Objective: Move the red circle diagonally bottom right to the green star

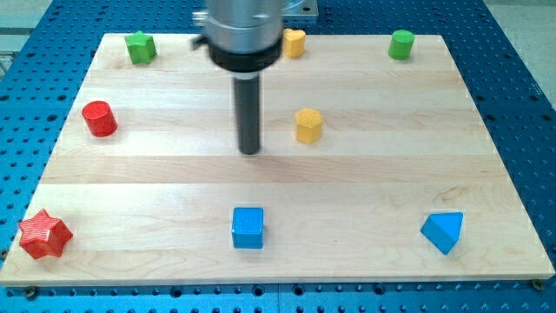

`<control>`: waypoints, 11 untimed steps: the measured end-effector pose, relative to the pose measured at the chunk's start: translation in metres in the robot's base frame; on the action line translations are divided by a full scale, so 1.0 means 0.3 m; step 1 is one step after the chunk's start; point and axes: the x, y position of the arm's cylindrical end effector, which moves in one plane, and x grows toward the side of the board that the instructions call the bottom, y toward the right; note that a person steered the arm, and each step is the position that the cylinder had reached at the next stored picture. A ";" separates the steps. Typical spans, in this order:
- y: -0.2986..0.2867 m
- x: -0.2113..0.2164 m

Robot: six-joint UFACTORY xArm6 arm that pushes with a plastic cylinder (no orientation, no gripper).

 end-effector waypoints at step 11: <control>-0.389 -0.127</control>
